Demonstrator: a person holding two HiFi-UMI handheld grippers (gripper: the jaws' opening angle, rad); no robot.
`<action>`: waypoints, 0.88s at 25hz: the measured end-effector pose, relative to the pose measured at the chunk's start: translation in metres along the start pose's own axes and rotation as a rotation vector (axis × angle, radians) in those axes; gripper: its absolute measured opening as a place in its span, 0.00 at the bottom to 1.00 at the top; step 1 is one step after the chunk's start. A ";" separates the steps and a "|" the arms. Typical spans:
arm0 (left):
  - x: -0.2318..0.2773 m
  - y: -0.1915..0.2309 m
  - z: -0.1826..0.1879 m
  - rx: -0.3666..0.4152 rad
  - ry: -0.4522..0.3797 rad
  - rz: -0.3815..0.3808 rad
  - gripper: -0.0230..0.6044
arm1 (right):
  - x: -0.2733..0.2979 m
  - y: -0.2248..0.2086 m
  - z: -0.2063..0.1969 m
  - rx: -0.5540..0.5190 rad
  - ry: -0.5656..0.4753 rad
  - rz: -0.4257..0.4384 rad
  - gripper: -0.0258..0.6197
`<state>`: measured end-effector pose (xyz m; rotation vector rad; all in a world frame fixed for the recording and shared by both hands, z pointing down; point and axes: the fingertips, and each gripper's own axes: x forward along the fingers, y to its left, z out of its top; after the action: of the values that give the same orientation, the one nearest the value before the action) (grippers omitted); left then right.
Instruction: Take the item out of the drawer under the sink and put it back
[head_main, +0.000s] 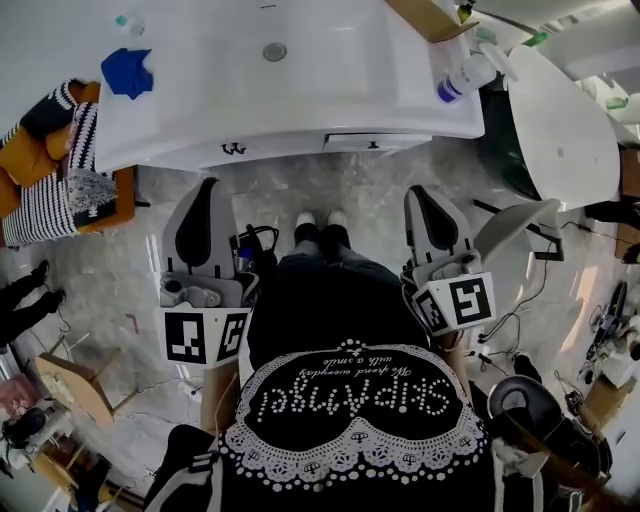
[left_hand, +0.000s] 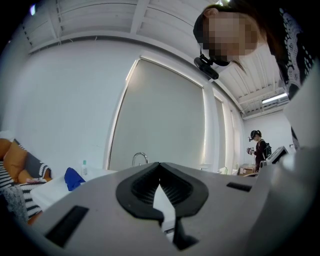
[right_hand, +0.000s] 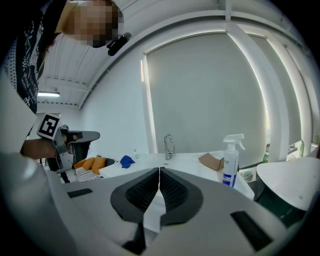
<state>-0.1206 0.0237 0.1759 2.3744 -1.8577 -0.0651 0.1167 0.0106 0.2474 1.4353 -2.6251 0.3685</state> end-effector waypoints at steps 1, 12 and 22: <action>0.000 0.001 0.001 0.000 0.000 -0.004 0.04 | 0.001 0.002 0.000 0.000 0.000 -0.001 0.07; 0.010 -0.002 -0.003 -0.013 0.017 -0.064 0.04 | 0.003 0.002 -0.004 0.003 0.015 -0.031 0.07; 0.021 -0.008 -0.040 -0.052 0.116 -0.109 0.04 | 0.014 -0.008 -0.033 -0.032 0.068 -0.038 0.07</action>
<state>-0.1029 0.0077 0.2150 2.3876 -1.6558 0.0129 0.1158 0.0038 0.2841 1.4342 -2.5355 0.3623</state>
